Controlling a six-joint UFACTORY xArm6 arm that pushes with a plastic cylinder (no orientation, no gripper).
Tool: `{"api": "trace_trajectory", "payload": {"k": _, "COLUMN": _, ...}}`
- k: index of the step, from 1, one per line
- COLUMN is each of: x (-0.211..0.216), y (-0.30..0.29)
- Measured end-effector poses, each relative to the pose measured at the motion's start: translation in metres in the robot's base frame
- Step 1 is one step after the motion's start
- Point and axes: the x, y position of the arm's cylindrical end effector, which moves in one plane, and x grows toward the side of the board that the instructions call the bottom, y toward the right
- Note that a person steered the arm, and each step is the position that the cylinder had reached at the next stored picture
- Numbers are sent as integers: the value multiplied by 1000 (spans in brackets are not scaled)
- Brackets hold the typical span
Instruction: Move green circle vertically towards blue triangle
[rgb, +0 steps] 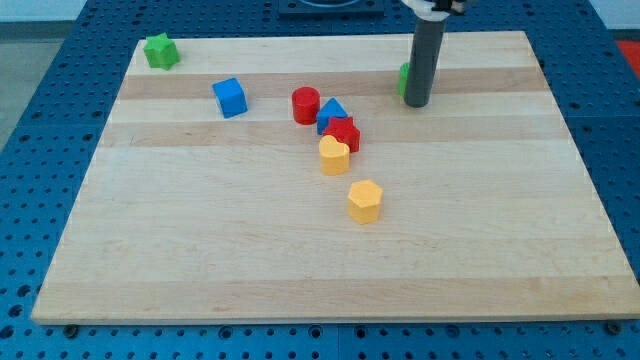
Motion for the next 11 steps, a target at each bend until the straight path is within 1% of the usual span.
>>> {"api": "trace_trajectory", "payload": {"k": 2, "x": -72, "y": -18}}
{"api": "trace_trajectory", "payload": {"k": 3, "x": -57, "y": -11}}
{"api": "trace_trajectory", "payload": {"k": 4, "x": -52, "y": 37}}
{"api": "trace_trajectory", "payload": {"k": 5, "x": -88, "y": 61}}
{"api": "trace_trajectory", "payload": {"k": 6, "x": -121, "y": 37}}
{"api": "trace_trajectory", "payload": {"k": 7, "x": -127, "y": -31}}
{"api": "trace_trajectory", "payload": {"k": 8, "x": -126, "y": -76}}
{"api": "trace_trajectory", "payload": {"k": 10, "x": -122, "y": -5}}
{"api": "trace_trajectory", "payload": {"k": 11, "x": -94, "y": -10}}
